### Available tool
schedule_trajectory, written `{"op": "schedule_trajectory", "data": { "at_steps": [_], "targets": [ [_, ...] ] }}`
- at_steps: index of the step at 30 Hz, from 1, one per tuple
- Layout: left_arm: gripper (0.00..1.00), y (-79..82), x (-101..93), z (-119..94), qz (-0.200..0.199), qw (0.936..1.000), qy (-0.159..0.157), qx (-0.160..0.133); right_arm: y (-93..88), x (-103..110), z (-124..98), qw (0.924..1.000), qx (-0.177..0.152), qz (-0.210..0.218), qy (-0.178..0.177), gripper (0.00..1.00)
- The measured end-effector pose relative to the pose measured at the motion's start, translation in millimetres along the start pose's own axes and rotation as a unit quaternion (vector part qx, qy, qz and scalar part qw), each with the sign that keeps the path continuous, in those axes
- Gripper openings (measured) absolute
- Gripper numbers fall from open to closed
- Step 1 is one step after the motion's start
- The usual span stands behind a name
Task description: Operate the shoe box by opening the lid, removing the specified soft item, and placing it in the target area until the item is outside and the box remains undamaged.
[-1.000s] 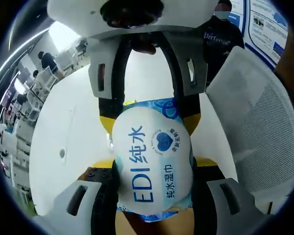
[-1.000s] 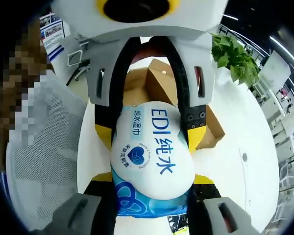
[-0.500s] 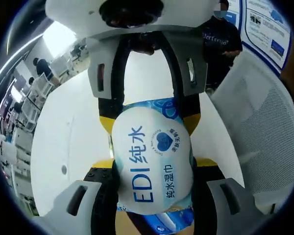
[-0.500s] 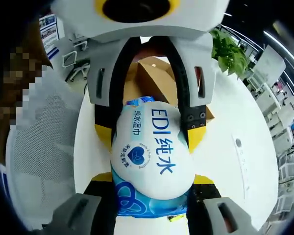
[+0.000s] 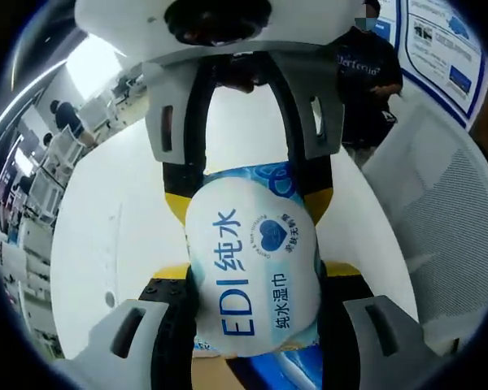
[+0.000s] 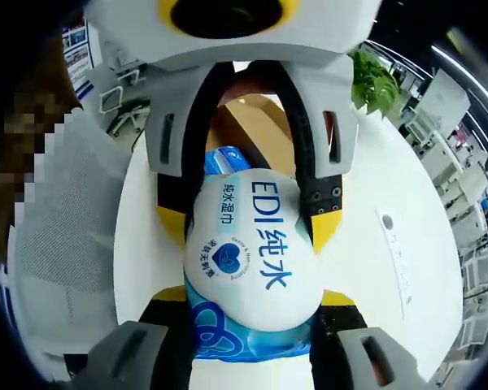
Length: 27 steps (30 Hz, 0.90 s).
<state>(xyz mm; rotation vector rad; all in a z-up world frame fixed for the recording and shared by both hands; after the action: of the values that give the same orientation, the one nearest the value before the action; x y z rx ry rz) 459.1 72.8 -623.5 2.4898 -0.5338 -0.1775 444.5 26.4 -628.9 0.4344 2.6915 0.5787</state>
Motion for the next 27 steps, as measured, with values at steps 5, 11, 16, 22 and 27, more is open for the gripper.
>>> {"op": "schedule_trajectory", "data": {
  "at_steps": [5, 11, 16, 22, 27],
  "targets": [
    [0.6, 0.1, 7.9, 5.7, -0.008, 1.0, 0.002, -0.004, -5.3, -6.8, 3.6, 0.9999, 0.005, -0.009, 0.006, 0.54],
    [0.59, -2.7, 16.6, 10.7, -0.016, 0.9998, 0.006, -0.006, -9.5, -14.7, 10.5, 0.9998, 0.007, -0.017, 0.012, 0.54],
    [0.59, -6.3, 25.3, 16.7, -0.024, 0.9996, 0.009, -0.008, -14.4, -21.7, 17.8, 0.9995, 0.008, -0.025, 0.019, 0.54],
    [0.59, -10.2, 34.9, 24.2, -0.035, 0.9992, 0.012, -0.011, -20.4, -30.1, 27.0, 0.999, 0.008, -0.036, 0.027, 0.54],
    [0.59, -14.5, 41.7, 32.4, -0.041, 0.999, 0.014, -0.009, -26.2, -34.1, 35.4, 0.9986, 0.008, -0.041, 0.032, 0.54]
  ]
}}
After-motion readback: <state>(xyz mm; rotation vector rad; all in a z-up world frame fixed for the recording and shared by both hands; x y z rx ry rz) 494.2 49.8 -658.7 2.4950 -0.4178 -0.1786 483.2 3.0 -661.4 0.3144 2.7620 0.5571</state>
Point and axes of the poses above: the point that each gripper's makers call its tool centre point, and the gripper's own axes: z roughly forward along the fingers, x roughly to its left, y roughly out of its top, the point moved 4 cm from there along -z, roughly backward along the fingers, and after that the axes turned 11 degrees about -y, right-handed, at the moved point
